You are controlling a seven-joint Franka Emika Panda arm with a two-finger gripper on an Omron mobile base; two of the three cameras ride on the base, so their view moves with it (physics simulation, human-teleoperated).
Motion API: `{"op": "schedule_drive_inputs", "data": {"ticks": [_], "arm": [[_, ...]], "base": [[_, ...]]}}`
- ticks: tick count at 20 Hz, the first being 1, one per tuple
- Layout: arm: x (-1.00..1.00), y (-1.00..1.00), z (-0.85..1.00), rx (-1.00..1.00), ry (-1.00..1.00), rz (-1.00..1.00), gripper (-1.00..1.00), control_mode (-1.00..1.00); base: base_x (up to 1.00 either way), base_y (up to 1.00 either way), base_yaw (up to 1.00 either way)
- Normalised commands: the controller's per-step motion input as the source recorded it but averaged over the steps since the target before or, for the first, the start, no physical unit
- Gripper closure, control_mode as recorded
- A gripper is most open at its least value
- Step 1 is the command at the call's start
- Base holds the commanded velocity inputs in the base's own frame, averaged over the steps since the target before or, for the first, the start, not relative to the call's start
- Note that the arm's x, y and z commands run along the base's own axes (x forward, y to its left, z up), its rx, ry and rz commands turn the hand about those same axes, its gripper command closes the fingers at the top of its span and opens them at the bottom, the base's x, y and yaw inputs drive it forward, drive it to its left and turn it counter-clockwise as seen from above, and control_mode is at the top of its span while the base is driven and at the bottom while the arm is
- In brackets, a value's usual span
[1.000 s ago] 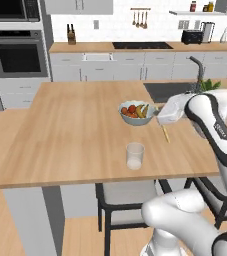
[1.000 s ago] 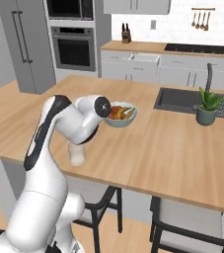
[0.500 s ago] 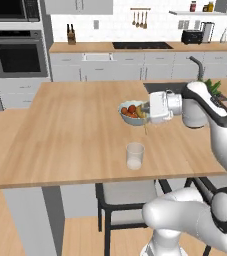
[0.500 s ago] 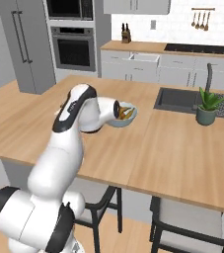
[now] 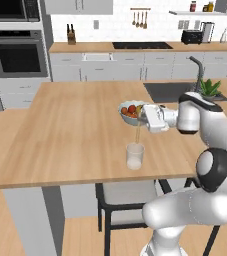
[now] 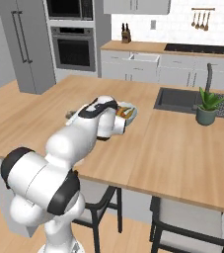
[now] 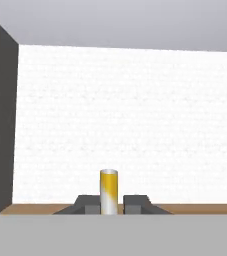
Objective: Take a straw from the drawer in front and place it inside the glass cup on the dining counter.
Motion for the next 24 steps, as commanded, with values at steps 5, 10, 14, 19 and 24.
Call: {"op": "schedule_drive_inputs", "data": {"ticks": [5, 10, 14, 19, 24], "arm": [[0.34, 0.00, -0.43, 0.11, 0.00, 0.05, 1.00, -1.00], [0.28, -0.07, -0.30, 0.01, 0.00, 0.00, 1.00, -1.00], [0.19, -0.21, -0.25, -0.01, 0.00, 0.00, 1.00, -1.00], [0.28, -0.04, -0.19, -0.02, -0.01, 0.00, 1.00, -1.00], [0.15, 0.00, -0.20, 0.00, 0.00, 0.00, 1.00, -1.00]], "base": [[0.00, 0.00, 0.00], [0.00, 0.00, 0.00], [0.00, 0.00, 0.00], [0.00, 0.00, 0.00], [0.00, 0.00, 0.00]]}}
